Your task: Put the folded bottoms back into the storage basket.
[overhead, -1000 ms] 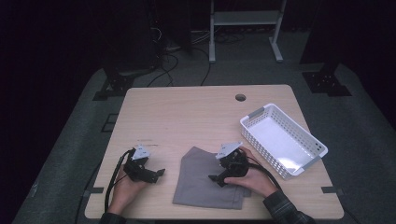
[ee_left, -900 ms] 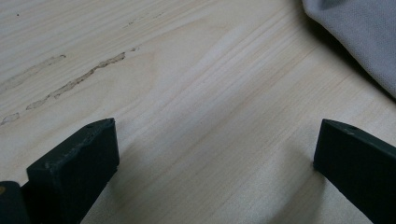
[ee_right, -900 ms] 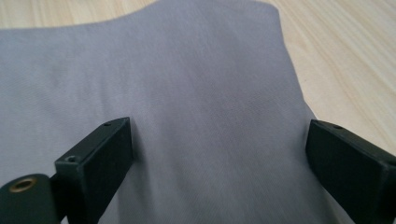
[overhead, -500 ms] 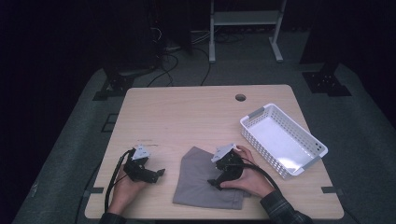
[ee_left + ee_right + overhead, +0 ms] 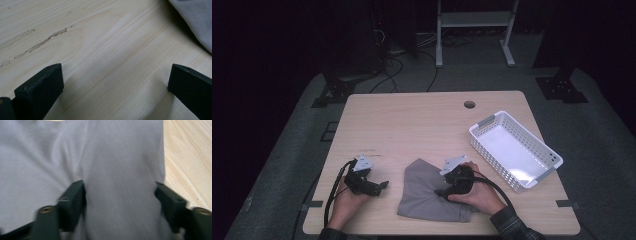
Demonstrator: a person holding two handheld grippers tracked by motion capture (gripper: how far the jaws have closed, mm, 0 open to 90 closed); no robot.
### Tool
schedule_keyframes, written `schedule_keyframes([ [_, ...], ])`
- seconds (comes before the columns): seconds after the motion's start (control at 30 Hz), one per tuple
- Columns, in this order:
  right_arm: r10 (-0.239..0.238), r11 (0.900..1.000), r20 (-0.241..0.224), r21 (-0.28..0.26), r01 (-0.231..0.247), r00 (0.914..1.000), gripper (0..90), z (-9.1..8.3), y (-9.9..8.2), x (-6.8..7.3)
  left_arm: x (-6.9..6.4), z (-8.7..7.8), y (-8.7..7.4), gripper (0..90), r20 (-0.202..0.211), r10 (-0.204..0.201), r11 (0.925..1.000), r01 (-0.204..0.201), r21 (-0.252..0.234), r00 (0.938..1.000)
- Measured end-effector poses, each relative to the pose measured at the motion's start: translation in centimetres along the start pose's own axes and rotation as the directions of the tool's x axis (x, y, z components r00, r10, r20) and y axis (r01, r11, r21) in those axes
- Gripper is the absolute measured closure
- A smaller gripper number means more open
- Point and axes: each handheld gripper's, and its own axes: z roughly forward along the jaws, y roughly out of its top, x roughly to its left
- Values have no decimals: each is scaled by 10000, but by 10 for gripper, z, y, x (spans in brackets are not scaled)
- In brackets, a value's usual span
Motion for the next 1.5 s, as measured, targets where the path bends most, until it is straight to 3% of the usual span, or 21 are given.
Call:
schedule_keyframes([
  [0.03, 0, 10000, 0, 0, 0, 10000, 352, 0, 0, 0, 0, 0, 0, 0, 0, 0, 10000, 0, 0, 10000],
  [0.1, 54, 10000, -59, -82, -54, 10000, 477, -2, 0, 4, 0, 0, 0, 0, 0, -2, 10000, 2, -3, 10000],
  [0.2, 168, 9998, -23, -62, -168, 9999, 531, -3, 0, 5, 0, 0, 0, 0, -2, 0, 10000, 0, -2, 10000],
  [0.27, 607, 9981, 77, -109, -606, 9981, 611, -4, 0, 6, 0, 0, 0, 0, -1, -3, 10000, 3, -4, 10000],
  [0.4, 912, 9958, 108, -53, -911, 9958, 649, -4, 1, 6, 0, 0, 0, 0, 0, -3, 10000, 3, -2, 10000],
  [0.93, 1271, 9914, -292, -291, -1279, 9915, 652, -17, 6, 2, 0, 0, 0, 0, 2, -3, 10000, 3, -3, 10000],
  [1.5, 1555, 9848, -47, -780, -1554, 9878, 651, -49, 13, -2, 0, 0, 0, 0, -46, -79, 10000, 79, -14, 10000],
])
